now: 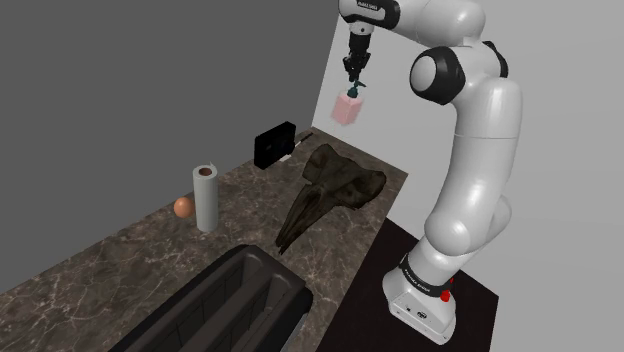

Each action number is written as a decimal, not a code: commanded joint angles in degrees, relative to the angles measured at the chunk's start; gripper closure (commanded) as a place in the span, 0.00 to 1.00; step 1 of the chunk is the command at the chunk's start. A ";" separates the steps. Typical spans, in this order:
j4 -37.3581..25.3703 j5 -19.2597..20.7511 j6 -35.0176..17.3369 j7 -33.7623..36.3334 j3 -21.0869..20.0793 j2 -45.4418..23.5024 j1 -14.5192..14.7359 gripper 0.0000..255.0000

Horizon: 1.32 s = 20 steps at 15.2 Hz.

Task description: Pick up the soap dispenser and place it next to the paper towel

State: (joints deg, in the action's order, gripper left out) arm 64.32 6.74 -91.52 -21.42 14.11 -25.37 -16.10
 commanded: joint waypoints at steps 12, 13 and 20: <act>3.66 2.05 4.25 4.76 -0.96 6.96 5.11 1.00; 6.02 2.55 3.83 6.08 -1.32 8.67 6.15 1.00; 18.08 4.96 2.87 15.46 -4.59 17.97 12.46 1.00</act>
State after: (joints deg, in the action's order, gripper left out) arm 81.26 11.43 -88.96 -7.38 10.04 -8.56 -4.52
